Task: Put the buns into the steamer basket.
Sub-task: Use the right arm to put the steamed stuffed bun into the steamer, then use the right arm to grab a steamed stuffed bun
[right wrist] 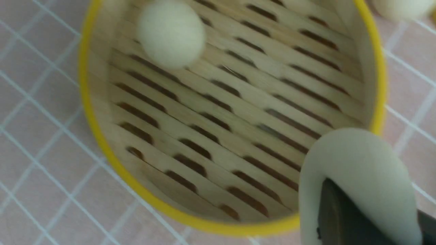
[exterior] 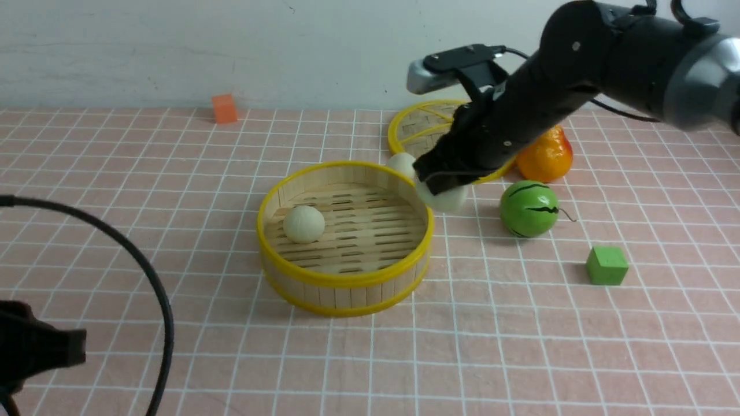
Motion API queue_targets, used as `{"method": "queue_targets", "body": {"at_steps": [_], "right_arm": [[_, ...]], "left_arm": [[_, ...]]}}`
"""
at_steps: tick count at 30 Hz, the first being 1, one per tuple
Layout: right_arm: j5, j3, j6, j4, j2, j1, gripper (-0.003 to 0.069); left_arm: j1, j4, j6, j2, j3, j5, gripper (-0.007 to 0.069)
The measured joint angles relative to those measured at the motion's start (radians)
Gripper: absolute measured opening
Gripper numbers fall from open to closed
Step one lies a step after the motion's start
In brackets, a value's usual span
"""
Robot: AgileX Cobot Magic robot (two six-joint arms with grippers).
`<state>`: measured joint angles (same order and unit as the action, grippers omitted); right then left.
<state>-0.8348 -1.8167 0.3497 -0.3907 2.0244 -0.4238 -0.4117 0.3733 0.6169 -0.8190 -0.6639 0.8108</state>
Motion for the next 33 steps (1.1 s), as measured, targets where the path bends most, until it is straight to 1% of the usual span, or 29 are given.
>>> {"method": "queue_targets", "body": {"at_steps": [1, 2, 3, 7, 10, 11, 13, 14, 15, 16, 17, 18, 19, 22, 24, 27, 28, 29, 30, 31, 33], "right_arm": [[0.024, -0.019, 0.035, -0.029, 0.032, -0.019, 0.0022], [0.029, -0.023, 0.042, -0.038, 0.038, -0.027, 0.0022], [0.071, -0.052, 0.101, -0.058, 0.1, -0.058, 0.0022], [0.128, -0.095, 0.174, -0.058, 0.208, -0.099, 0.0022], [0.168, -0.106, 0.191, -0.043, 0.262, -0.104, 0.0036], [0.186, -0.108, 0.191, -0.035, 0.276, -0.104, 0.0058], [0.195, -0.115, 0.192, -0.022, 0.279, -0.103, 0.012], [0.195, -0.115, 0.192, -0.019, 0.279, -0.103, 0.0138], [0.188, -0.12, 0.192, -0.014, 0.279, -0.103, 0.0221], [0.185, -0.121, 0.192, -0.014, 0.279, -0.103, 0.0243], [0.165, -0.128, 0.192, -0.009, 0.279, -0.103, 0.0335], [0.158, -0.129, 0.192, -0.007, 0.279, -0.103, 0.0347], [0.123, -0.143, 0.192, -0.002, 0.275, -0.103, 0.0428], [0.042, -0.193, 0.169, 0.006, 0.244, -0.099, 0.0578], [0.01, -0.239, 0.103, 0.011, 0.211, -0.092, 0.0624], [-0.004, -0.309, 0.004, 0.036, 0.171, -0.061, 0.0636], [-0.004, -0.314, -0.01, 0.039, 0.167, -0.058, 0.0636], [-0.002, -0.347, -0.073, 0.056, 0.159, -0.015, 0.0626], [0.0, -0.349, -0.079, 0.058, 0.159, -0.015, 0.0624], [0.005, -0.357, -0.125, 0.064, 0.165, 0.032, 0.0606], [0.007, -0.357, -0.154, 0.064, 0.187, 0.069, 0.0591]], "left_arm": [[0.0, 0.001, 0.002, 0.006, 0.015, -0.021, 0.0198], [0.0, 0.002, 0.003, 0.006, 0.018, -0.026, 0.0199], [0.0, 0.003, 0.004, 0.009, 0.034, -0.053, 0.02], [0.0, 0.004, 0.006, 0.009, 0.038, -0.069, 0.0199], [0.0, 0.004, 0.006, 0.009, 0.038, -0.071, 0.0199], [0.0, 0.004, 0.006, 0.009, 0.038, -0.071, 0.0199], [0.0, 0.004, 0.006, 0.009, 0.038, -0.072, 0.0199], [0.0, 0.004, 0.006, 0.009, 0.038, -0.072, 0.0199], [0.0, 0.004, 0.006, 0.009, 0.038, -0.075, 0.0199], [0.0, 0.004, 0.006, 0.009, 0.038, -0.077, 0.0199], [0.0, 0.004, 0.006, 0.009, 0.038, -0.082, 0.0199], [0.0, 0.004, 0.006, 0.009, 0.038, -0.083, 0.0199], [0.0, 0.004, 0.006, 0.009, 0.038, -0.088, 0.0199], [0.0, 0.005, 0.006, 0.009, 0.045, -0.093, 0.0199], [0.0, 0.006, 0.006, 0.009, 0.053, -0.096, 0.0199], [0.0, 0.014, 0.006, 0.009, 0.07, -0.118, 0.0199], [0.0, 0.014, 0.006, 0.009, 0.071, -0.12, 0.0199], [0.0, 0.019, 0.006, 0.009, 0.087, -0.156, 0.0199], [0.0, 0.019, 0.006, 0.009, 0.089, -0.16, 0.0199], [0.0, 0.021, 0.006, 0.009, 0.108, -0.2, 0.0199], [0.0, 0.024, 0.006, 0.009, 0.123, -0.226, 0.0199]]}}
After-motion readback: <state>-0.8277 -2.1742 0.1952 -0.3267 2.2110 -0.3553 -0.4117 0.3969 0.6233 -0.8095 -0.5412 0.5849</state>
